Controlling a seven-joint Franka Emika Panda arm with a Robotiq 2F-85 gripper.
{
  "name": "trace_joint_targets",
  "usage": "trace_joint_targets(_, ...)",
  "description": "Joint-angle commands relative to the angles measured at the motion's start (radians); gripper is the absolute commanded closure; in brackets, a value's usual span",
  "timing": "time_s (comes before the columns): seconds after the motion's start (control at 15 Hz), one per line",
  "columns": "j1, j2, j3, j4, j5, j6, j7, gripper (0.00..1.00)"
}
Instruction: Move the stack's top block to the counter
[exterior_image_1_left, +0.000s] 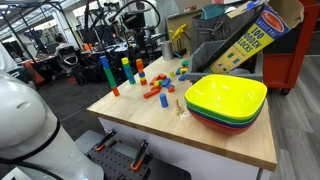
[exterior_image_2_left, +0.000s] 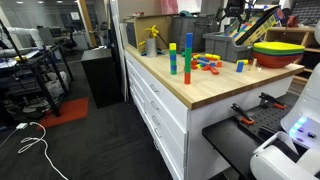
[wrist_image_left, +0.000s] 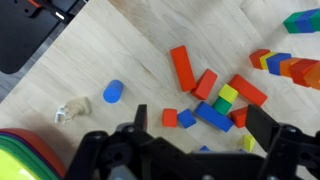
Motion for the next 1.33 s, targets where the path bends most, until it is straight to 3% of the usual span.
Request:
trace_joint_targets(0.0, 0.025, 0.004, 0.023, 0.08, -0.019, -0.107, -0.082, 0.0)
trace_joint_targets(0.53, 0.082, 0.04, 0.084, 0.205, -0.057, -0.25, -0.163, 0.0)
trace_joint_targets(0.87, 0.109, 0.041, 0.118, 0.27, -0.182, -0.379, -0.225, 0.0)
trace_joint_targets(1.27, 0.126, 0.026, 0.124, 0.266, -0.184, -0.378, -0.213, 0.0)
